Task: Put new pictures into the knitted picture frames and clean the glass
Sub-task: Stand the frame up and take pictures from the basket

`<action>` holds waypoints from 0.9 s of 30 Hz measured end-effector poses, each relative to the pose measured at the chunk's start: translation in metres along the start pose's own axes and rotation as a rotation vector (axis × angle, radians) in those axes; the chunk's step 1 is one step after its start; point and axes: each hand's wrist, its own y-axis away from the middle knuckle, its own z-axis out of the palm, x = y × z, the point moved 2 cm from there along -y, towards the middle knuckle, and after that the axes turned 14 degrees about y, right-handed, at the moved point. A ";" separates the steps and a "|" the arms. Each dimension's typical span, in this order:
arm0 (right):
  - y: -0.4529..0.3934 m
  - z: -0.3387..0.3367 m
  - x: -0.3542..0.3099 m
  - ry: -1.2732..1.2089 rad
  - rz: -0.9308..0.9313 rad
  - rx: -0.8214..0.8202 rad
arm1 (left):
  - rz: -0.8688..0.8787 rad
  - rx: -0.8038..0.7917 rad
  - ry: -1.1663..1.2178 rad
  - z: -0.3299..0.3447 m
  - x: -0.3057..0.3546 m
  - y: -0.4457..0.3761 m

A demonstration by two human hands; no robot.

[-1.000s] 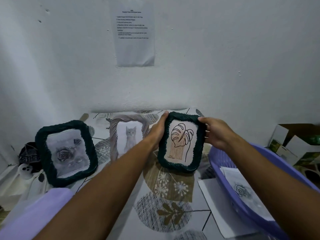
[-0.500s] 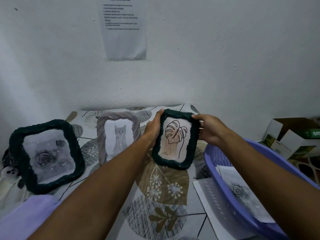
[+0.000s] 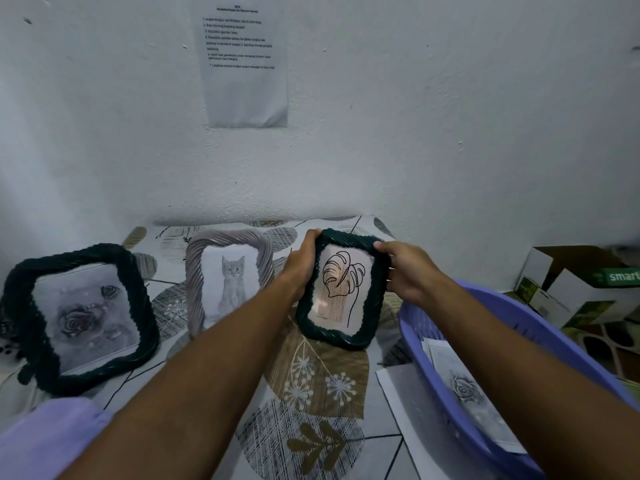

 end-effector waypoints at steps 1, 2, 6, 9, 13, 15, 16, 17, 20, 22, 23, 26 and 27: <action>0.001 0.000 0.000 0.006 0.004 -0.002 | 0.003 0.020 -0.010 0.000 -0.001 -0.002; 0.001 -0.001 0.000 0.016 0.009 -0.003 | 0.014 0.053 -0.030 0.000 -0.001 -0.002; 0.001 -0.002 -0.001 0.067 0.015 0.017 | 0.145 0.210 -0.166 0.005 0.010 0.010; 0.003 -0.002 -0.004 0.127 -0.010 0.065 | 0.321 0.286 -0.335 0.013 0.020 0.018; 0.012 -0.012 -0.011 0.354 -0.148 0.190 | 0.695 0.365 -0.673 0.018 0.042 0.046; 0.026 -0.023 -0.014 0.450 -0.225 0.271 | 0.828 0.343 -0.730 0.017 0.053 0.065; 0.036 -0.028 -0.014 0.471 -0.249 0.287 | 0.849 0.318 -0.737 0.016 0.055 0.074; 0.046 -0.033 -0.012 0.494 -0.257 0.288 | 0.837 0.284 -0.742 0.014 0.054 0.083; 0.077 -0.049 0.000 0.589 -0.205 0.207 | 0.645 0.064 -0.696 0.007 0.028 0.115; 0.098 -0.059 0.015 0.613 -0.127 0.115 | 0.454 -0.127 -0.687 0.005 -0.010 0.141; 0.106 -0.064 0.021 0.637 -0.087 0.073 | 0.348 -0.191 -0.663 0.004 -0.031 0.153; 0.134 -0.076 0.038 0.744 -0.011 -0.030 | -0.103 -0.270 -0.150 0.005 -0.085 0.190; 0.141 -0.079 0.042 0.751 0.005 -0.055 | -0.205 -0.275 0.044 0.009 -0.095 0.200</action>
